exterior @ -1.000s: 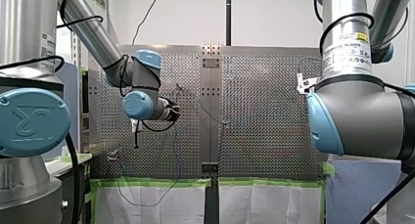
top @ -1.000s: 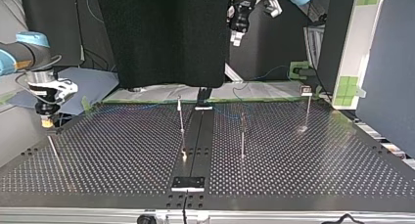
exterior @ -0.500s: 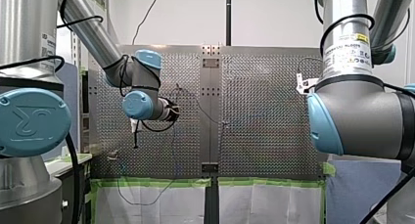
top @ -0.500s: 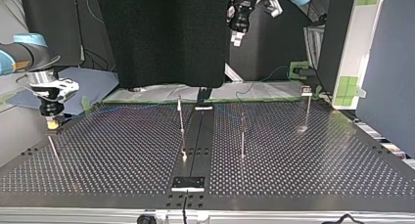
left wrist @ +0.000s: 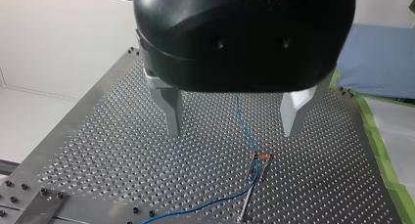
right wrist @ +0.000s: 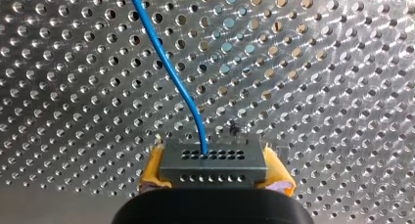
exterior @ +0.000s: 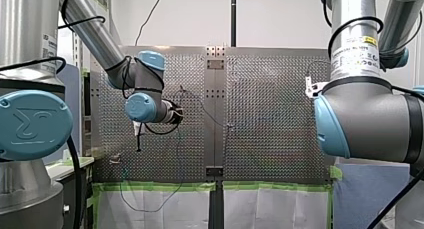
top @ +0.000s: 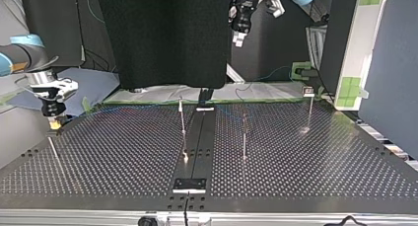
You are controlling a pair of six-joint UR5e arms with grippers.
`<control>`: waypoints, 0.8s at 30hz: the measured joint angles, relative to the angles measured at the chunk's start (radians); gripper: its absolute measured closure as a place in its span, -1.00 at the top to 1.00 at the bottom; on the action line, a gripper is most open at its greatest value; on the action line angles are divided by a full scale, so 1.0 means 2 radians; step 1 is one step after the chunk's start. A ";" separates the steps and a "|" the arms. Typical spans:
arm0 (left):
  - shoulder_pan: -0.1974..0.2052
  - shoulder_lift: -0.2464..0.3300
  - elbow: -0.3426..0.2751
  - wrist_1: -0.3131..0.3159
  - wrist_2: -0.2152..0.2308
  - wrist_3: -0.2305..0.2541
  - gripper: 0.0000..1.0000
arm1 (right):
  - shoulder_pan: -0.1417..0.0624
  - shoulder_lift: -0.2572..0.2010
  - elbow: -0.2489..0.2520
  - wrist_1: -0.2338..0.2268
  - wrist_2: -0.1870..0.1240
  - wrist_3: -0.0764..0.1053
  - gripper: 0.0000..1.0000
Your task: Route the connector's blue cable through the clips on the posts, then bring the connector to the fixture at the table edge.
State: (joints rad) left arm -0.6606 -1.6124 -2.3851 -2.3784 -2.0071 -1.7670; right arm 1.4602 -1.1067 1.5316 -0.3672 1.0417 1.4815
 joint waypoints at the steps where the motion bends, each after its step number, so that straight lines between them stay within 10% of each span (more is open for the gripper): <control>1: 0.000 0.000 0.000 0.000 0.000 0.000 1.00 | 0.000 0.000 -0.001 0.001 0.000 0.000 -1.00; 24: 0.002 0.000 0.000 -0.001 0.000 0.000 1.00 | 0.000 0.007 -0.020 0.002 0.001 0.014 -1.00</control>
State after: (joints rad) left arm -0.6576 -1.6126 -2.3850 -2.3796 -2.0072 -1.7662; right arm 1.4594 -1.0931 1.4915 -0.3639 1.0447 1.5100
